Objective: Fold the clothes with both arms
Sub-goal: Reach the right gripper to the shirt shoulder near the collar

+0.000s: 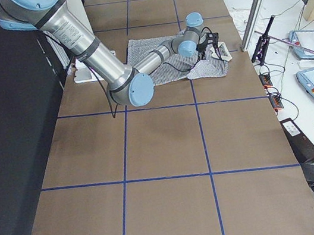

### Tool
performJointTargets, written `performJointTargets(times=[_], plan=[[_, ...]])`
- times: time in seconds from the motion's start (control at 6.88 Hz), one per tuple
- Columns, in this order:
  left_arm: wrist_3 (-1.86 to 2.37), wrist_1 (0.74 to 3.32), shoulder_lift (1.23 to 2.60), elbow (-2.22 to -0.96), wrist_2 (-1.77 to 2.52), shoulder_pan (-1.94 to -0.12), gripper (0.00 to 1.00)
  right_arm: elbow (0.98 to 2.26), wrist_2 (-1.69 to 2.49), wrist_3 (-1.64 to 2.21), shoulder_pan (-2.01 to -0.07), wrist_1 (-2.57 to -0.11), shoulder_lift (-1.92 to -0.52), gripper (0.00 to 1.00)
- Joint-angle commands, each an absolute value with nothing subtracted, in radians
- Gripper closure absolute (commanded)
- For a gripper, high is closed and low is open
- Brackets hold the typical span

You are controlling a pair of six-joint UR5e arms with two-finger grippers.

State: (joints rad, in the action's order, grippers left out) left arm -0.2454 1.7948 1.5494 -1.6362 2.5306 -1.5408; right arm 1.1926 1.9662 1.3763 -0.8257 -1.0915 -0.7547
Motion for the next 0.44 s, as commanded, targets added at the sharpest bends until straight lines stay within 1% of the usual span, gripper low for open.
performJointTargets(times=[0.0, 0.15, 0.29], plan=[[-0.239, 1.847, 1.551, -1.629, 2.531, -1.54, 0.0, 1.015, 1.896, 1.39, -0.804, -1.051, -0.655, 1.0], [-0.239, 1.859, 1.551, -1.626, 2.53, -1.54, 0.0, 0.903, 1.86, 1.393, -0.798, -1.036, -0.575, 0.02], [-0.223, 1.861, 1.568, -1.628, 2.531, -1.537, 0.0, 0.897, 1.811, 1.393, -0.782, -1.025, -0.566, 0.0]])
